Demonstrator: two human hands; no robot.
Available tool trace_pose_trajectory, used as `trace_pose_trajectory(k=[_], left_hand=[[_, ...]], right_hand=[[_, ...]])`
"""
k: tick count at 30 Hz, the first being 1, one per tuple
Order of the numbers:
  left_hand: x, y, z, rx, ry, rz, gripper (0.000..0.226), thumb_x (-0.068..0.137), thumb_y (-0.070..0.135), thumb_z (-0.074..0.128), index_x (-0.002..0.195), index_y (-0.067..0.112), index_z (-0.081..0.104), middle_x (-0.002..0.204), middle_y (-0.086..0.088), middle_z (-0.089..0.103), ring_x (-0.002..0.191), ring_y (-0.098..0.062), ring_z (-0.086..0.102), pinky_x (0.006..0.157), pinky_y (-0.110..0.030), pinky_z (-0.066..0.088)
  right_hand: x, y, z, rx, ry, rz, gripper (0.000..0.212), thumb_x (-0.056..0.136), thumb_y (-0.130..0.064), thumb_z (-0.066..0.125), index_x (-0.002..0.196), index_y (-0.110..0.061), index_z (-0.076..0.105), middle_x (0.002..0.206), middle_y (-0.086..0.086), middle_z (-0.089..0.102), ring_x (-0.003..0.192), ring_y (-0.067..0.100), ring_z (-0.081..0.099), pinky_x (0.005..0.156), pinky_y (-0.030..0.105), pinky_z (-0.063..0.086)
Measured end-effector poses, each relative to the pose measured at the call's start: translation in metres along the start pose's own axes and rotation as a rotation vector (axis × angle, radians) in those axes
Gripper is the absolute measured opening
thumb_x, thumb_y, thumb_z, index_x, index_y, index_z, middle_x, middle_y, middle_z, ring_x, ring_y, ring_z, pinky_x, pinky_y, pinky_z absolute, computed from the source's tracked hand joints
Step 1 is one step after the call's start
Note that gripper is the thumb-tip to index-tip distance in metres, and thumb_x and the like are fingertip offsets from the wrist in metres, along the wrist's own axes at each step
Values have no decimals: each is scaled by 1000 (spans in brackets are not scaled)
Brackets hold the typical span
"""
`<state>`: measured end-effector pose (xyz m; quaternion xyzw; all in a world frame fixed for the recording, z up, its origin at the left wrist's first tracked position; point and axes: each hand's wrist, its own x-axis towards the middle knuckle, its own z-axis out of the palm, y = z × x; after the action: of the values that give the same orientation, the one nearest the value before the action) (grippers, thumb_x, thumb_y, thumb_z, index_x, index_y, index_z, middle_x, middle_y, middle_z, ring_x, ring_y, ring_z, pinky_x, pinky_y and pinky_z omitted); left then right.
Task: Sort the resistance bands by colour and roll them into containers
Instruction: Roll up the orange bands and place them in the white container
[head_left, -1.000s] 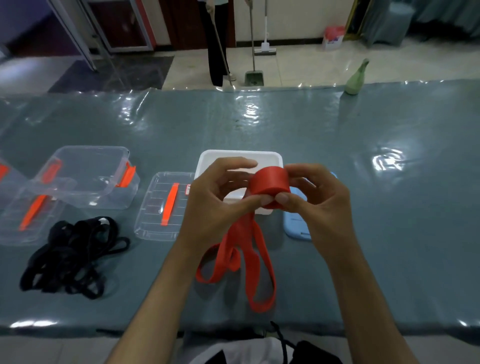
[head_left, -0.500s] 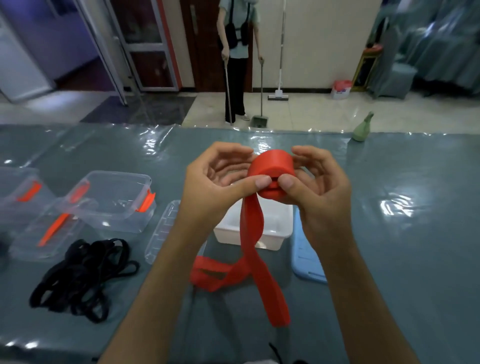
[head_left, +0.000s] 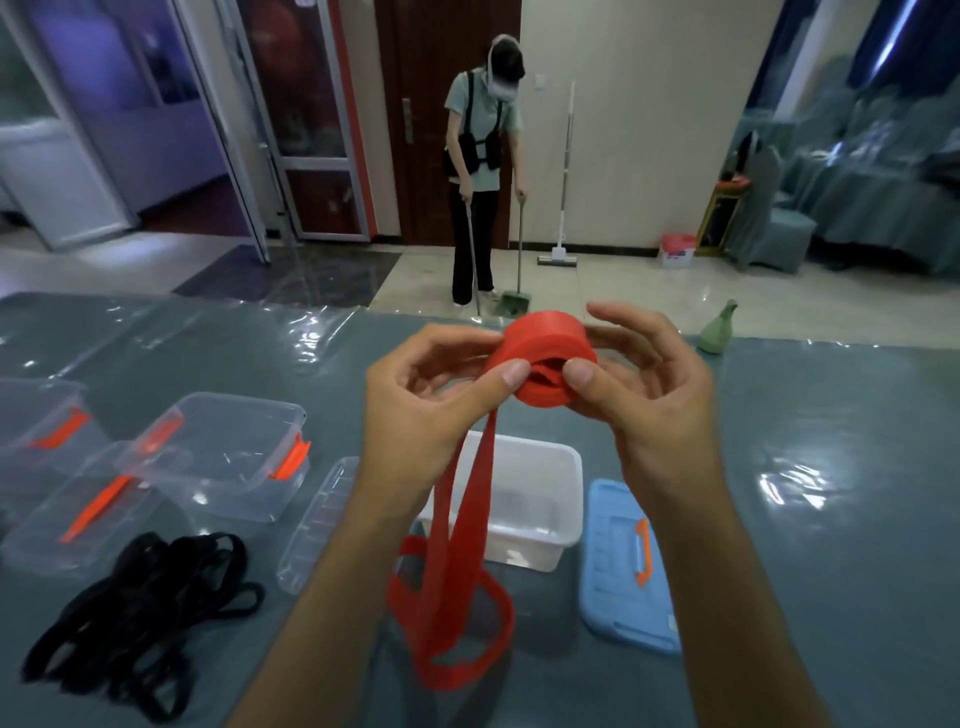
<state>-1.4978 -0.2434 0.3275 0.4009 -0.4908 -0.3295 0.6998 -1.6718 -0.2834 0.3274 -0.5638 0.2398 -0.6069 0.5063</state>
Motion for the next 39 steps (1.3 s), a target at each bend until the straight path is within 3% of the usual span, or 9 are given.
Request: trace_pose_trajectory(k=[4,10,15,19,23,28,32,35,39], left_hand=[[5,6,0,-29,-26,23,37,74,13,82,111,10,76,106,-6,81,102,-21,77,91,-30,60],[10,26,-2,13,-55,97,36,75,13,82,111,10,77,104,-5,82,100,-23,78,92,-32,61],[9,27,6,-27,-62,65,37,77,14,81,113,13,76,106,-1,81,103,-16,77,90,-25,58],[13,29,9,-33,-123,31,49,77,17,81,125,19,72,112,0,80,110,-17,75,96,-27,58],[19,32,17,-26,-59,55,42,72,16,84,112,10,74,104,-5,80,99,-16,77,88,-24,59],[19,29,29,-95,-27,74,36,76,14,79,112,8,73,102,1,81,99,-14,76,88,-25,59],[7,25,15,-5,-30,67,39,75,18,82,114,15,76,109,-3,80,107,-20,76,96,-34,60],[-6,16,-2,6,13,15,47,67,18,88,112,18,76,105,-5,80,104,-22,76,94,-34,60],[-15,9,-7,-43,8,-74,42,64,10,87,104,11,75,98,-6,81,94,-17,79,83,-22,60]], right_hand=[[4,-2,11,79,42,-54,27,75,-24,83,101,-22,76,102,8,78,96,27,77,77,36,62],[9,-9,16,81,-39,-3,32,72,-24,90,77,-24,58,109,7,77,98,27,76,69,38,62],[13,-26,18,17,11,-46,39,75,-25,89,109,-21,72,106,3,77,95,24,77,73,37,62],[11,-24,22,143,17,1,27,77,-13,84,97,-14,67,96,-3,77,90,16,76,71,31,62],[20,-35,9,-56,13,11,33,69,-15,92,81,-18,62,92,-1,78,89,17,76,75,34,61],[21,-42,14,-36,62,-133,38,70,-15,86,105,-16,71,103,5,77,97,24,76,79,30,61],[3,-21,20,158,34,60,32,73,-4,88,88,-12,62,96,1,77,89,22,77,70,31,63],[-4,-16,10,1,-39,155,32,67,-11,91,83,-11,62,96,6,78,86,26,78,69,36,64],[-11,-18,4,-122,-50,124,46,65,-18,93,108,-18,75,103,10,74,90,32,78,73,39,63]])
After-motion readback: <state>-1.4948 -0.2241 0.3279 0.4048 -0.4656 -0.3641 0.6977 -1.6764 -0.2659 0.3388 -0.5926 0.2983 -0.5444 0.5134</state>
